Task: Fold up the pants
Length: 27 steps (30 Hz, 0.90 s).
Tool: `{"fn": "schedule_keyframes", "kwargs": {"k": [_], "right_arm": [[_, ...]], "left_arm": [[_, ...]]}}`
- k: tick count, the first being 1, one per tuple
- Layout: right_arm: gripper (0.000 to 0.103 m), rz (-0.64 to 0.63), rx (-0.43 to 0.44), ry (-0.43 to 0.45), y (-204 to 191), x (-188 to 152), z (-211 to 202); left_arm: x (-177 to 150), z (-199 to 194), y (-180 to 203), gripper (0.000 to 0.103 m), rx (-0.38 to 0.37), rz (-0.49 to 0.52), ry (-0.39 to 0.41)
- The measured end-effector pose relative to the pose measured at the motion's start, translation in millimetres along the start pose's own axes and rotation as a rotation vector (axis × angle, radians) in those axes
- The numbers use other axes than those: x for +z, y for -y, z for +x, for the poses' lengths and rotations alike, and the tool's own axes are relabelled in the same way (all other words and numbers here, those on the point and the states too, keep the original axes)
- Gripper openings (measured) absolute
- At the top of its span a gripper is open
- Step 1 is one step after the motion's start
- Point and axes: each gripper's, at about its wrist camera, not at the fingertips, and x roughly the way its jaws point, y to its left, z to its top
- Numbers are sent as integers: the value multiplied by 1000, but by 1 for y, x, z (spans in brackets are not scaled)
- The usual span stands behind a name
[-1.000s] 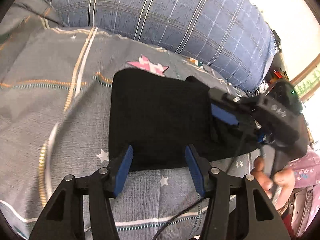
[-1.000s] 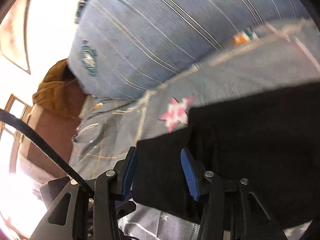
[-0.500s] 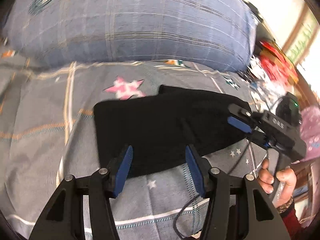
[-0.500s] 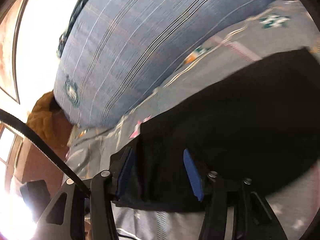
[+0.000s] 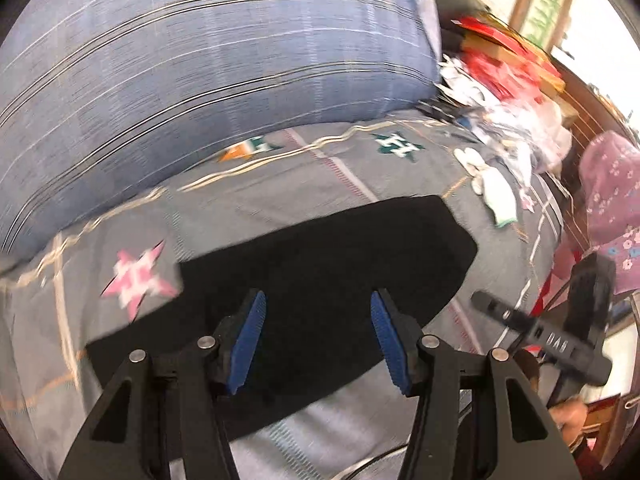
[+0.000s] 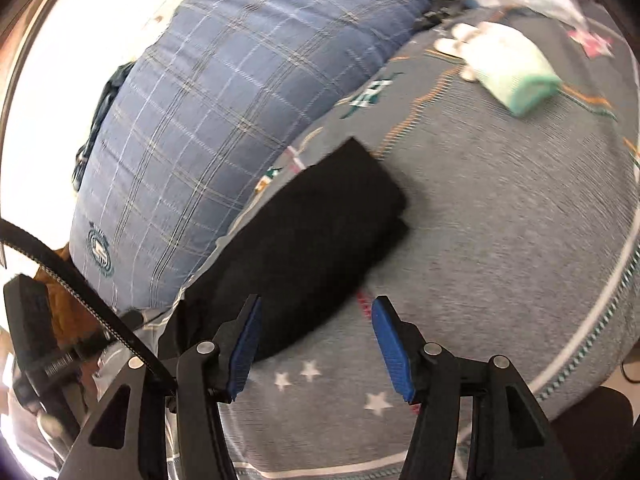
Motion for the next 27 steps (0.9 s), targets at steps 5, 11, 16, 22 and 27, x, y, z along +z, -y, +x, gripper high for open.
{"fn": "schedule_keyframes", "kwargs": {"k": [5,11,16,22,27], "right_arm": [[62,21,-4,12,8,1,5],[62,43,19,18,14,12,21],[62,52,44,28,17,17,31],[62,85,95,58,22,24,40],[62,78,98,89,19,25,44]], "left_arm": [[31,32,38,54,-10,106,-42],[63,90,69,54,-101,148,-173],[90,134,84,54,-92,177,-232],[114,182,101,54,-124,230,-303],[113,207,123,54,-167,299,-375]]}}
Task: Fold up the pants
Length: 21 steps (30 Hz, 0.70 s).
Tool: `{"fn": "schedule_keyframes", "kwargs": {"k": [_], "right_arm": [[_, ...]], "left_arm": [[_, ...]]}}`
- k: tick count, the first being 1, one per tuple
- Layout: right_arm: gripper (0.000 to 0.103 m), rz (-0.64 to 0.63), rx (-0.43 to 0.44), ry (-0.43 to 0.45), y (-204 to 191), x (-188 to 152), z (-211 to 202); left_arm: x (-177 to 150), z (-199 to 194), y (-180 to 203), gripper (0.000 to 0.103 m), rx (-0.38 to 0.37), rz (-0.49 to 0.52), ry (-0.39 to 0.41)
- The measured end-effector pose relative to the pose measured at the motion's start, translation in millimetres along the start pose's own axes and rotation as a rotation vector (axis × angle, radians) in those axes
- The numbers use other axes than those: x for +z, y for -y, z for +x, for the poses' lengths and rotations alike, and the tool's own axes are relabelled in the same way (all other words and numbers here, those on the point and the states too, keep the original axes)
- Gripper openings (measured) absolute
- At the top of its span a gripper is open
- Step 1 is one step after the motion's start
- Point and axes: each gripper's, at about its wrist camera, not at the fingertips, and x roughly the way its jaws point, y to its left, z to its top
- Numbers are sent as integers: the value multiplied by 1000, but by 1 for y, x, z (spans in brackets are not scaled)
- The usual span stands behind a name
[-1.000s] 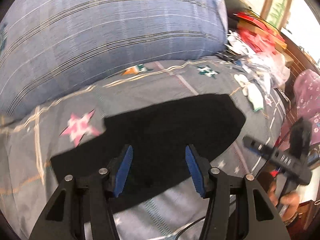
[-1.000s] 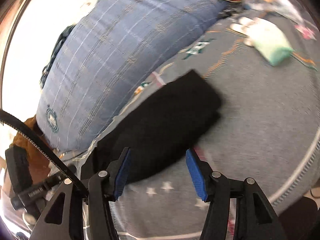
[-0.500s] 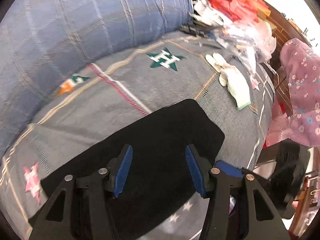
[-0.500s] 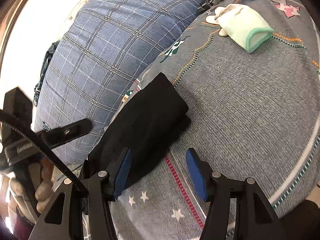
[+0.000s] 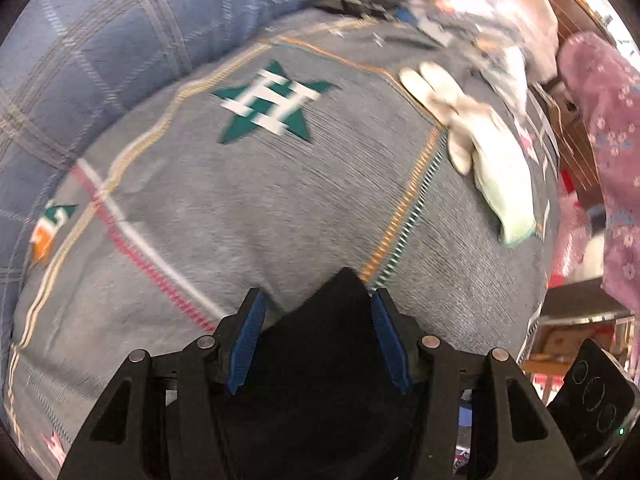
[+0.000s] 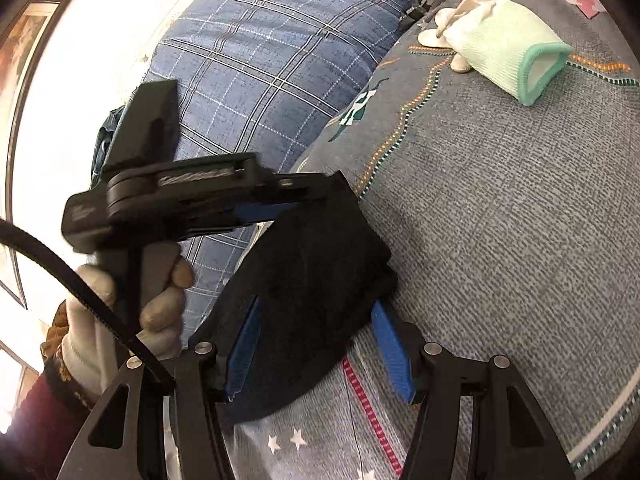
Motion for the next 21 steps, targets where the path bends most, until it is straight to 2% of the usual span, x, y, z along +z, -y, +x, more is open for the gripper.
{"fn": "schedule_keyframes", "kwargs": {"k": [1,2,3,4,5,6,12,15,21], "right_arm": [[61,-7,-4,4,-1,-1,1],[55,-15,-14,6,-3,-2,2],[48,-12,-18,2,-3,-2,3],[29,5,-15,-14,-1,-2,5],[22,25,-9,-24,0,-1,7],[22,41,1,-27,1,0,7],[17,-18,20,-16,-28,2,-5],[17,-76,32,-19,-55,2,-10],[15,-223,74,-54,-121,-7,-13]], "left_arm": [[0,3,5,54,25,23,-4],[0,4,12,53,56,64,-7],[-3,3,19,40,83,108,-7],[-5,1,23,35,86,129,-6],[-9,-4,25,27,72,138,-2],[-11,-8,26,22,61,139,6],[-33,-56,17,18,12,90,122],[-48,-86,4,18,-28,32,194],[-99,-160,-31,16,-105,-87,354]]}}
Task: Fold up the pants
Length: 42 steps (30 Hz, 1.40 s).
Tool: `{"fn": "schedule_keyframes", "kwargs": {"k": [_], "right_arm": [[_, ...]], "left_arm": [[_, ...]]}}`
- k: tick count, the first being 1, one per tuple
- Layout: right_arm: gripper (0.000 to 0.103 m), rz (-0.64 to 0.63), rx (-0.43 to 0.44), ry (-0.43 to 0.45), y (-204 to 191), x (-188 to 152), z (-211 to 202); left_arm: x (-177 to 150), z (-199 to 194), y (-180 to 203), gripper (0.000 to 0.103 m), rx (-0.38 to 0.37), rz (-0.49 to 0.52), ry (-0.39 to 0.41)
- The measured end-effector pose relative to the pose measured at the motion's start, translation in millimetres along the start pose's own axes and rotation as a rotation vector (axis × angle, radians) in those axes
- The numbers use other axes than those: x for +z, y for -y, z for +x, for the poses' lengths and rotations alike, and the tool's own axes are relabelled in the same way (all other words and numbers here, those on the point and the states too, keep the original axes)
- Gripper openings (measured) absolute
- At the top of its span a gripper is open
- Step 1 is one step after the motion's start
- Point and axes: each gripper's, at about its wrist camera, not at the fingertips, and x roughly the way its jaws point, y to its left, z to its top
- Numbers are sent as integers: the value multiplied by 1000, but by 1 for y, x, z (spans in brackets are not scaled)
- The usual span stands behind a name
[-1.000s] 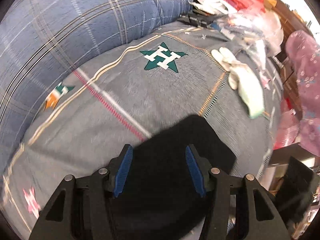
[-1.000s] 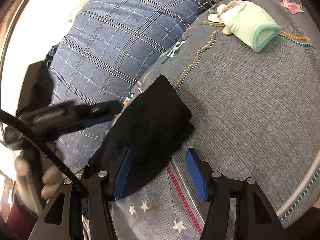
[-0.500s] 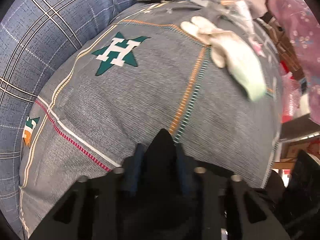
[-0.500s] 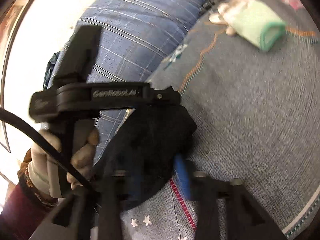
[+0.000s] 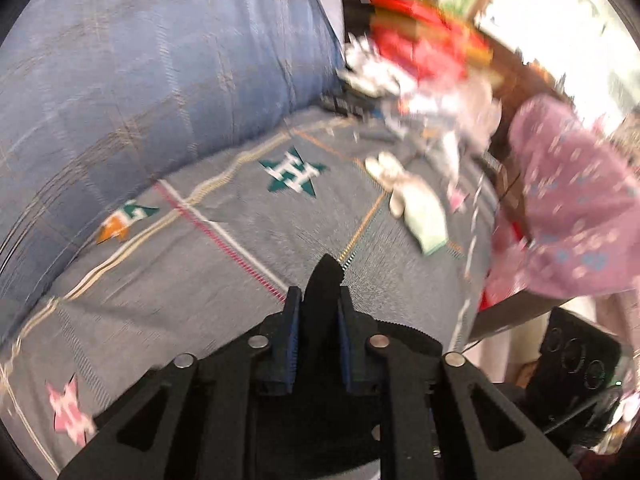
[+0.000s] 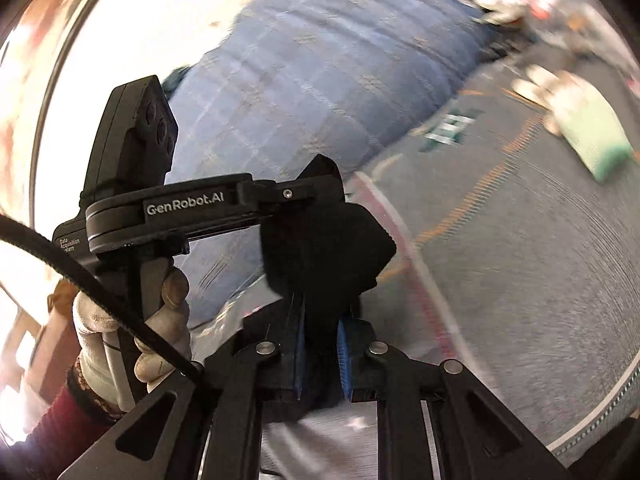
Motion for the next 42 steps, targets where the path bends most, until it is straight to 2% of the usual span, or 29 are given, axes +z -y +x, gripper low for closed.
{"fn": "schedule_keyframes", "kwargs": {"k": [3,8,10,14,19,25,27,30,33,37,39,42], "right_arm": [[15,-94,30,-29,-38,-6,4],[14,-253,61,-114,-106,-26,31],[14,-296,76,-153,-126,-37,43],[14,-386,83,-241,-166,-66,80],[14,-458,53,-340,-188,-102,125],[14,-496,3,-433,-195,-130,173],[14,-503,-5,-455,-197,-138,177],[14,-530,-6,-470,-204,-145,180],[14,-569,-9,-479,-213,-150,183],[14,-596,-26,-510,-215,-161,198],[17,-618,-28,-526,-214,-168,207],[32,-637,2,-518,-214,-174,203]], "left_arm": [[-22,-49,-23,16,-24,-78,95],[-68,-107,-73,16,-46,-224,219],[-93,-127,-96,16,-61,-298,271],[-138,-148,-141,16,-69,-420,327],[-180,-151,-191,15,-82,-557,350],[-226,-138,-236,15,-116,-708,373],[-241,-138,-246,15,-143,-754,392],[-253,-143,-249,15,-156,-766,425],[-263,-145,-255,15,-153,-785,448],[-282,-134,-272,16,-145,-876,444],[-296,-132,-279,19,-164,-927,448],[-312,-140,-282,34,-164,-964,459]]}}
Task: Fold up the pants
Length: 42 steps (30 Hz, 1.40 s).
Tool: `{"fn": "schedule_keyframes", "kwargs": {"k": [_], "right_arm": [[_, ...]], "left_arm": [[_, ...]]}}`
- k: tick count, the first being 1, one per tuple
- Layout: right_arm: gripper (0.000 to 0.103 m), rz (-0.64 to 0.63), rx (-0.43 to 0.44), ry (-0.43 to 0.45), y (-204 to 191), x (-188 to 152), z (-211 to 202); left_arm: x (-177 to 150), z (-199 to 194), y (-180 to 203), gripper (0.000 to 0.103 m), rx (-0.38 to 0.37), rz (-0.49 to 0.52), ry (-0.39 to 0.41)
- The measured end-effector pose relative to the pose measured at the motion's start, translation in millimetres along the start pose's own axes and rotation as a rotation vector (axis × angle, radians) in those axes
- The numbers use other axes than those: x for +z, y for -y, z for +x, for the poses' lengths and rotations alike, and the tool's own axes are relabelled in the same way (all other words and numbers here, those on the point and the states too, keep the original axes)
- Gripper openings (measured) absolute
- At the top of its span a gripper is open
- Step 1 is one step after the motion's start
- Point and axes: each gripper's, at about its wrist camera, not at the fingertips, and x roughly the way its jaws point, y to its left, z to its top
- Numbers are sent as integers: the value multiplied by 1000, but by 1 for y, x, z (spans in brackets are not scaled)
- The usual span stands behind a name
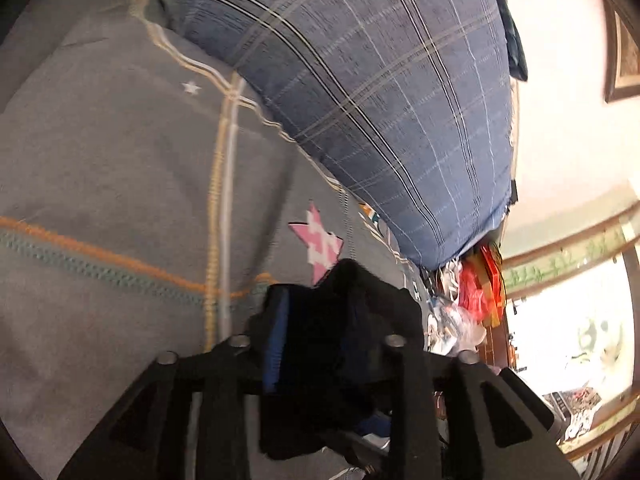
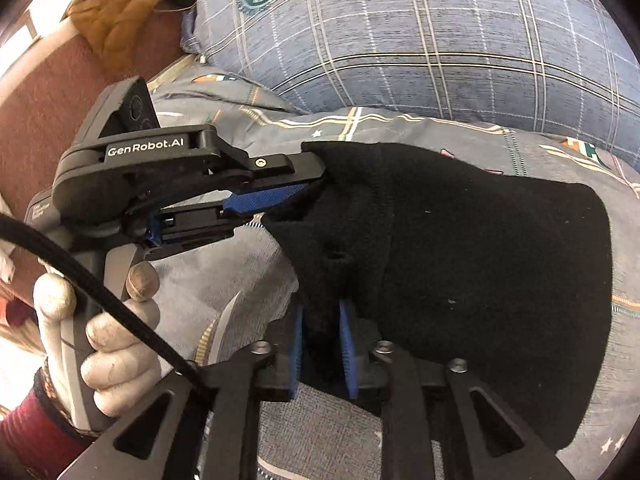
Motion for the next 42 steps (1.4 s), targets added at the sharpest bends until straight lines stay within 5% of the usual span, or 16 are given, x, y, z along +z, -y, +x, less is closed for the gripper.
{"fn": "schedule_keyframes", "kwargs": {"k": [2,8,11,15,19,23,26,28,31,34,42], "right_arm": [[54,-14,41,3,-3,-4,-4],[58,-60,90,-26,-10,-17,-31],[58,-48,49,56,-2,-7,-58],[35,-2,-103,110,12,34,-60],[30,14,-192,46,14,63,-17],[33,-2,-65,-95,-4,52,29],[44,-19,-46,-81,-11,40,31],[45,26,43,-57,-6,37,16],[45,63,106,30,4,26,-22],[45,97,52,92,23,7,-60],[43,182,-97,63,79,-50,-70]], "left_arm": [[-2,-10,-4,36,2,-8,10],[-17,-47,-6,38,69,0,55],[-28,-62,-2,39,114,31,77],[-45,-78,-2,39,143,42,109],[-61,-94,4,39,169,64,147],[-75,-111,18,40,250,129,178],[-79,-119,24,45,289,165,186],[-80,-120,27,45,301,180,181],[-81,-114,37,45,327,220,171],[-80,-98,49,45,319,256,140],[-68,-4,89,48,360,367,26]]}}
